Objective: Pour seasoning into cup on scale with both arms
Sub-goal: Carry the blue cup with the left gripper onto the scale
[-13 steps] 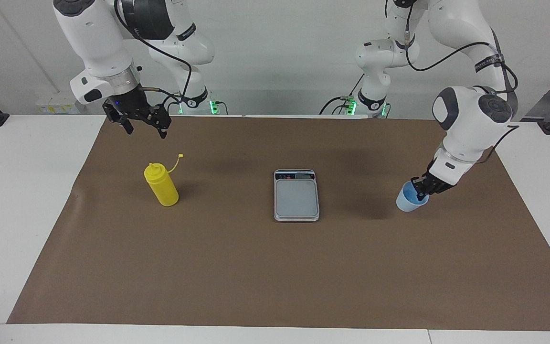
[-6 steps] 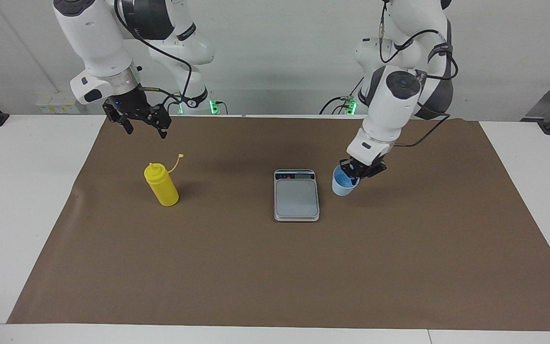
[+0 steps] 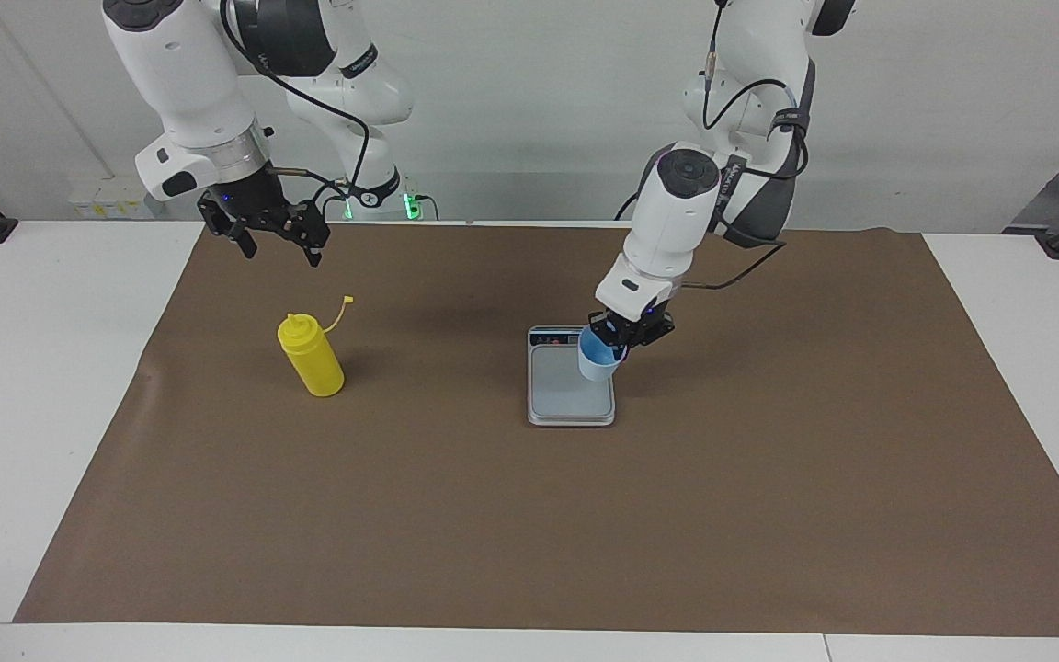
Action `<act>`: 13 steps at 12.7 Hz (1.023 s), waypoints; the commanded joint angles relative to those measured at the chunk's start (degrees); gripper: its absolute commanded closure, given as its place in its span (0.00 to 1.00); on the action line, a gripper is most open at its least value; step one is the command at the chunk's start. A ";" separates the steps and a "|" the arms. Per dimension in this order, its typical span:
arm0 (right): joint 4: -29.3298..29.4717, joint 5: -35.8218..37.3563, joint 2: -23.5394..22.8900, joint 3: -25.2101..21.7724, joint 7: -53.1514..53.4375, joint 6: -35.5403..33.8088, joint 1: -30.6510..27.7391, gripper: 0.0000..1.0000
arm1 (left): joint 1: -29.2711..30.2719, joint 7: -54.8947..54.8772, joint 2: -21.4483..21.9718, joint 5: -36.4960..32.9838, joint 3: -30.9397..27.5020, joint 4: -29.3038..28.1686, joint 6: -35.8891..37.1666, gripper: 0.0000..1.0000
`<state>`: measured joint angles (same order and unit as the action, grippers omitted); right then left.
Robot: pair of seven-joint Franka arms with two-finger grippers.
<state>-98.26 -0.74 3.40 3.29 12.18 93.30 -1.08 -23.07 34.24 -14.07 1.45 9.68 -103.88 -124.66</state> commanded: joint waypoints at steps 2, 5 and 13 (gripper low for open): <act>0.08 0.03 0.11 0.05 -0.58 -1.36 -1.20 0.00 | -2.51 4.35 -3.07 -0.75 -1.07 0.08 -5.59 1.00; 0.00 0.03 0.20 0.05 -0.84 -1.97 -1.64 0.00 | -2.69 4.43 -3.42 -2.42 -0.98 -0.62 -7.17 1.00; 3.93 -11.99 -6.45 -0.04 30.17 1.37 -8.74 0.00 | -2.07 3.38 -3.51 -2.86 -1.07 -2.38 -9.29 0.53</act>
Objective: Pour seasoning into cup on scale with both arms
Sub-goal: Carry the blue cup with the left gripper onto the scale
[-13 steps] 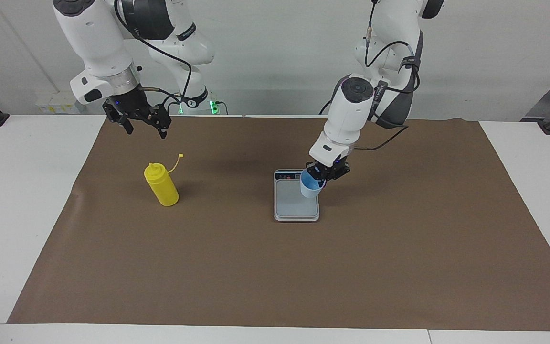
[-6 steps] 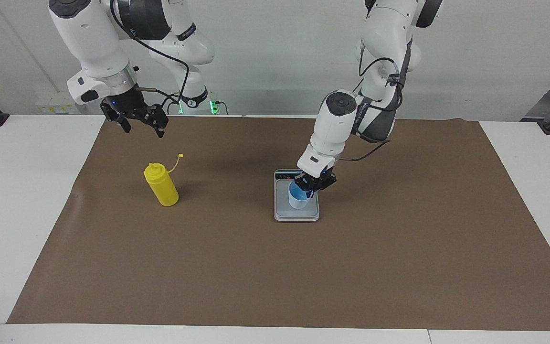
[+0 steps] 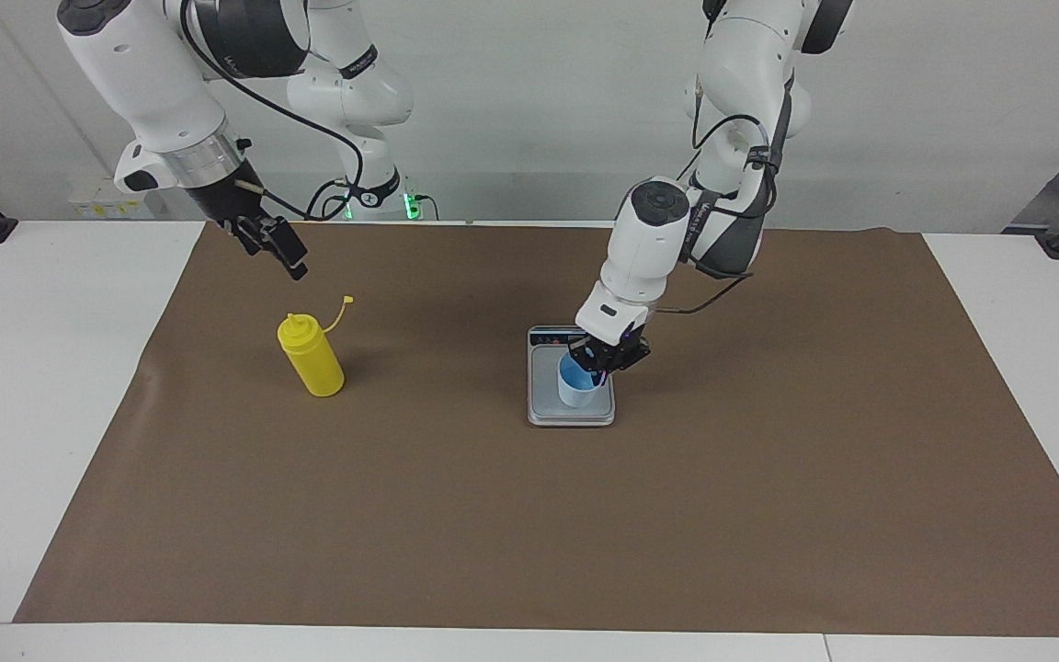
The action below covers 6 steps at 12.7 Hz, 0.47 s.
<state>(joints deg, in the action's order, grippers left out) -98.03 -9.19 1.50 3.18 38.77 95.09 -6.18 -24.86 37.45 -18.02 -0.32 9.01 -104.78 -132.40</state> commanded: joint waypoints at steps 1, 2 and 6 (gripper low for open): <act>5.99 -4.77 -7.27 0.16 4.81 -1.83 -5.40 0.00 | -0.28 0.17 0.44 -1.09 -0.39 -1.57 -1.55 0.35; 8.62 -4.87 -10.35 0.07 5.34 -4.19 -6.20 0.00 | -0.28 0.17 0.44 -1.17 -0.39 -1.48 -1.38 0.06; 16.20 -5.57 -21.00 0.25 5.96 -9.57 -10.96 0.00 | 2.51 -2.45 4.47 -1.70 -1.10 -0.60 4.67 0.00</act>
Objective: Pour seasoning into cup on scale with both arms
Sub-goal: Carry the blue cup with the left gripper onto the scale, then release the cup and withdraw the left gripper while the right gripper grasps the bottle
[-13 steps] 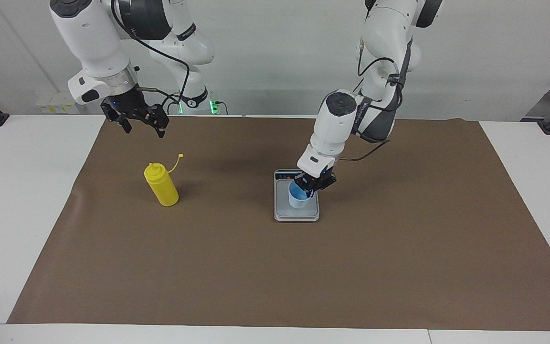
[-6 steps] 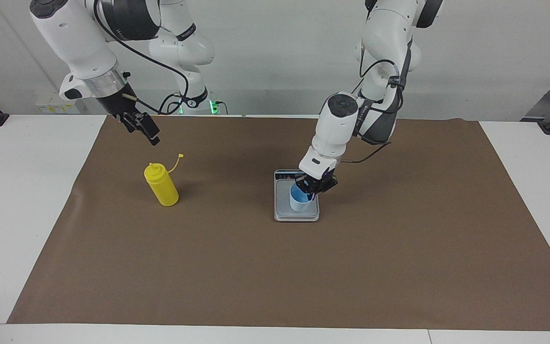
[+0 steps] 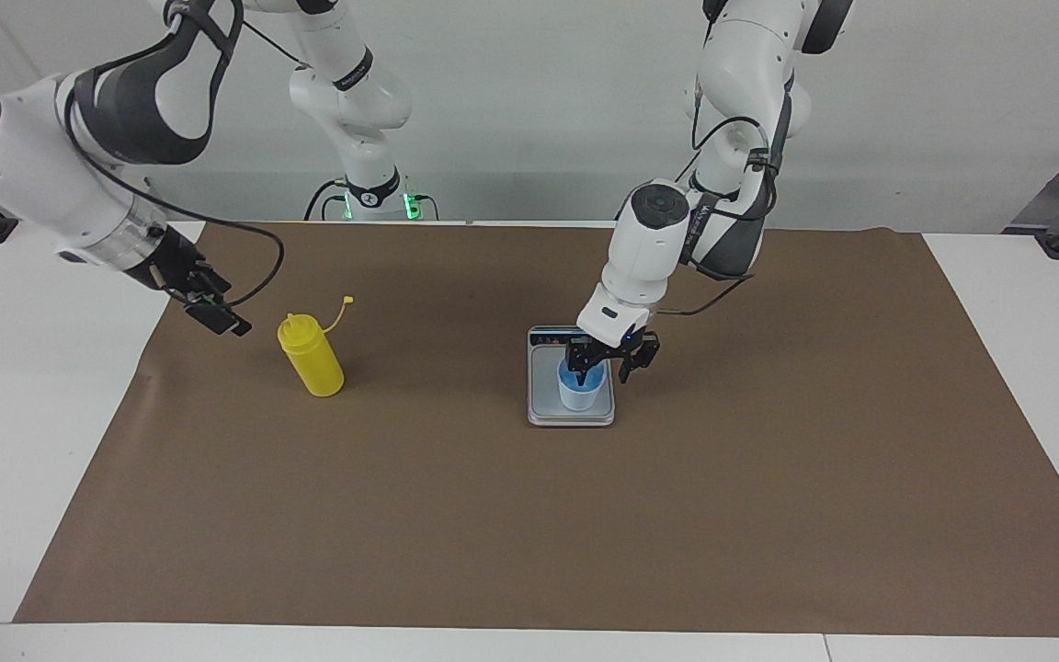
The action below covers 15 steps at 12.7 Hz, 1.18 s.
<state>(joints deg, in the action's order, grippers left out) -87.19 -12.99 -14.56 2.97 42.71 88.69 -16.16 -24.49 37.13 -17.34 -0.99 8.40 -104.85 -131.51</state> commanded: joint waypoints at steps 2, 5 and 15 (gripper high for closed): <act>5.45 -3.00 -8.02 0.37 2.11 -3.00 -2.81 0.00 | 6.54 -10.02 7.48 -1.03 -0.40 -0.62 9.40 0.00; 5.54 -6.14 -14.33 0.46 2.20 -2.82 -5.35 0.00 | 11.99 -20.67 11.87 -0.51 -0.31 -0.44 17.93 0.00; -8.79 -18.29 -13.04 0.72 5.01 0.61 -4.49 0.00 | 26.59 -40.29 18.74 2.83 -0.84 5.96 34.02 0.00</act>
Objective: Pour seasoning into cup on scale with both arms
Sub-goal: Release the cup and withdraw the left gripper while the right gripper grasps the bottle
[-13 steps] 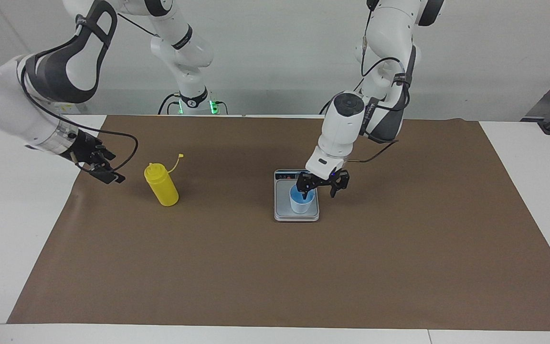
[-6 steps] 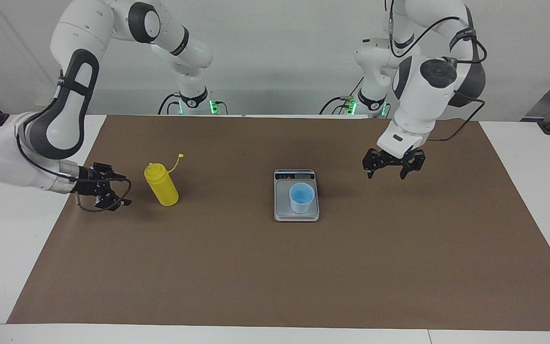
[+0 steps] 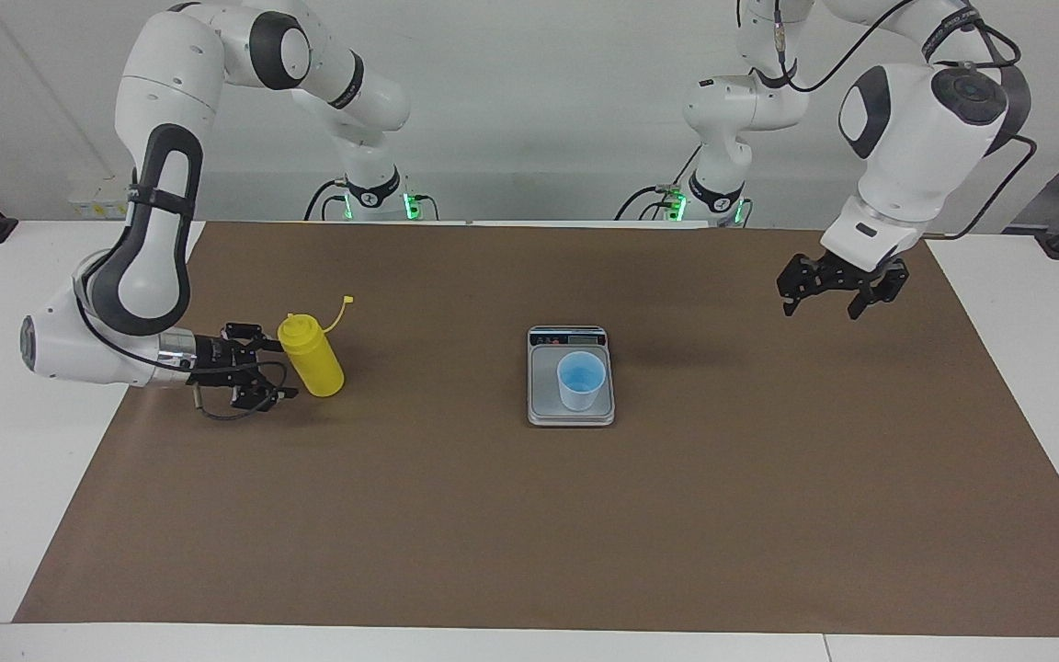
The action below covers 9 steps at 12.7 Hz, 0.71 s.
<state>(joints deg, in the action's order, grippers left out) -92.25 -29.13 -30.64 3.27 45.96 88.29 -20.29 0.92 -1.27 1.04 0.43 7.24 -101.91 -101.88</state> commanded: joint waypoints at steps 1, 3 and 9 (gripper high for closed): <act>-4.51 -3.56 3.13 0.34 2.37 1.01 -0.36 0.00 | 1.28 -1.90 0.36 1.50 0.40 4.86 6.85 0.00; -6.70 -5.40 4.18 0.42 2.55 1.01 -0.36 0.00 | 1.28 -1.90 0.62 1.42 0.58 8.73 10.55 0.00; -6.63 -8.93 4.89 0.34 2.55 -0.40 -0.36 1.00 | 0.84 -1.55 2.65 1.41 0.75 6.72 10.30 0.00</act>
<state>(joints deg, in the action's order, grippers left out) -97.64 -36.79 -27.64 3.30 47.78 87.75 -20.28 1.40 -2.16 2.55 1.18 7.80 -94.05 -92.19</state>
